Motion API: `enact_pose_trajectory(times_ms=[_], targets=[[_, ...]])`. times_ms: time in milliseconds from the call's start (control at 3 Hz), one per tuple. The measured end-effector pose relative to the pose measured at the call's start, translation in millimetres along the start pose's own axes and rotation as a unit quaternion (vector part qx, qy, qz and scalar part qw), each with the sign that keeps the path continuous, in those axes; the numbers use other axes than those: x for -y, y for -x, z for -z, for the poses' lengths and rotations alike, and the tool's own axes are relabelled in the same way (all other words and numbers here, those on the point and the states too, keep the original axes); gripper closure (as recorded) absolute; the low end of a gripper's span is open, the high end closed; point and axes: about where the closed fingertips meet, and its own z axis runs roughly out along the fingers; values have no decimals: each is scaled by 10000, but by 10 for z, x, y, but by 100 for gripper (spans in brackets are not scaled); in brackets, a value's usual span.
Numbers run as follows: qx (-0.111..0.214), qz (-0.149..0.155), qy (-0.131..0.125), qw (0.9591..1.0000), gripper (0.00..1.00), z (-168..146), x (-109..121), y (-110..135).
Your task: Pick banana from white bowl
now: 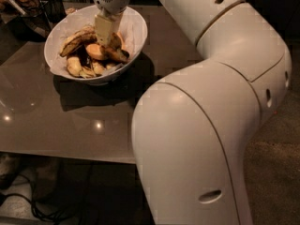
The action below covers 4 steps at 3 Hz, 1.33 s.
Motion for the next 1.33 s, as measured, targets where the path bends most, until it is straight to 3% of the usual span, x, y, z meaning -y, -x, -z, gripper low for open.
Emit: enact_pose_trajectory(times_ms=[333,667,1000,1333], targets=[[95,123,98,9998,83,-3,-40,13],[95,123,98,9998,100,-3,-40,13],[234,181,41,9996,100,15,-38,66],[510,233,-69,9984,100,224,-93,6]])
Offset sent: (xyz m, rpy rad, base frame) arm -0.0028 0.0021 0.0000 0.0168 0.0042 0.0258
